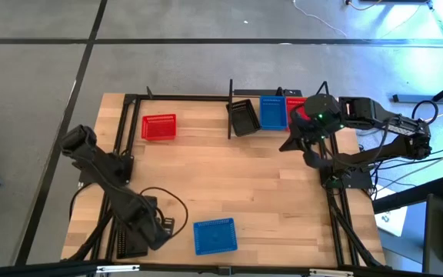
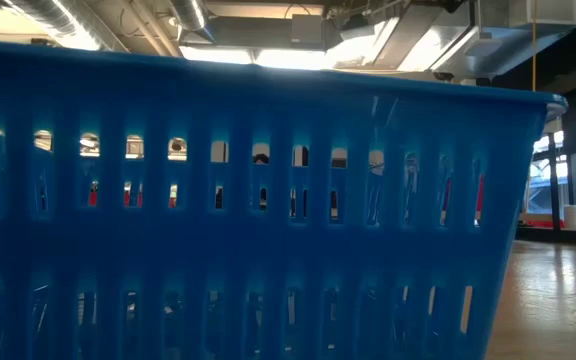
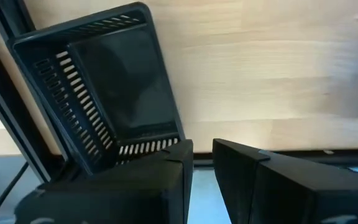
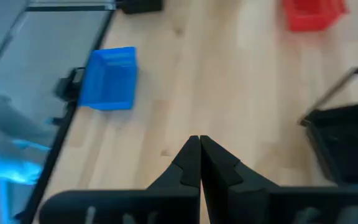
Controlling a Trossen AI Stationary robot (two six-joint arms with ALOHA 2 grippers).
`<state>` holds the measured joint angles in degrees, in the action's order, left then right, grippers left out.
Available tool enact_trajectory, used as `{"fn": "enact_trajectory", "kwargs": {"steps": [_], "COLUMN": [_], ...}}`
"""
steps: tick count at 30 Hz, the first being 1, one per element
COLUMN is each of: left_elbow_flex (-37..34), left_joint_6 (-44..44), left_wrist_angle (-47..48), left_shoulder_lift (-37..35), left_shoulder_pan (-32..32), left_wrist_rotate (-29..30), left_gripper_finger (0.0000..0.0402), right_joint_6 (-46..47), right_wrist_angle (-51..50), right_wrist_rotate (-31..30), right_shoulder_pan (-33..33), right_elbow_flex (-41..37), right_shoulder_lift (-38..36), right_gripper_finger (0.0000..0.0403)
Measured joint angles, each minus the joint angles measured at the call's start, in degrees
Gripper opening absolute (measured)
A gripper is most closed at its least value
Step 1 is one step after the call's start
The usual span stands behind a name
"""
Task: Stack baskets on shelf by color
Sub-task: Stack the black bin on top of the other stacked black bin on the shelf
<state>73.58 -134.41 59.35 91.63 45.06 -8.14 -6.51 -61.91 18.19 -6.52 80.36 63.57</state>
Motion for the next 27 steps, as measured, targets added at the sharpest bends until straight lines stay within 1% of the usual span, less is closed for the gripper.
{"fn": "enact_trajectory", "kwargs": {"steps": [6,10,13,22,27], "left_elbow_flex": [0.00,0.00,0.00,0.00,0.02], "left_joint_6": [-0.03,-0.02,-0.02,-0.04,-0.07], "left_wrist_angle": [0.03,0.56,1.61,2.13,2.14], "left_shoulder_lift": [3.26,4.81,6.02,8.67,9.76], "left_shoulder_pan": [0.43,0.44,0.64,0.87,1.00], "left_wrist_rotate": [-0.43,-2.59,-3.75,-4.03,-5.17], "left_gripper_finger": [0.0055,0.0055,0.0055,0.0055,0.0055], "right_joint_6": [-1.74,-2.79,-2.75,-2.64,-2.70], "right_wrist_angle": [0.01,0.02,0.02,1.72,1.79], "right_wrist_rotate": [6.36,8.74,8.91,8.89,8.89], "right_shoulder_pan": [0.00,0.00,0.02,0.00,0.00], "right_elbow_flex": [0.00,0.00,0.00,0.00,0.00], "right_shoulder_lift": [0.00,0.00,0.00,0.00,0.00], "right_gripper_finger": [0.0000,0.0000,0.0000,0.0000,0.0000]}}
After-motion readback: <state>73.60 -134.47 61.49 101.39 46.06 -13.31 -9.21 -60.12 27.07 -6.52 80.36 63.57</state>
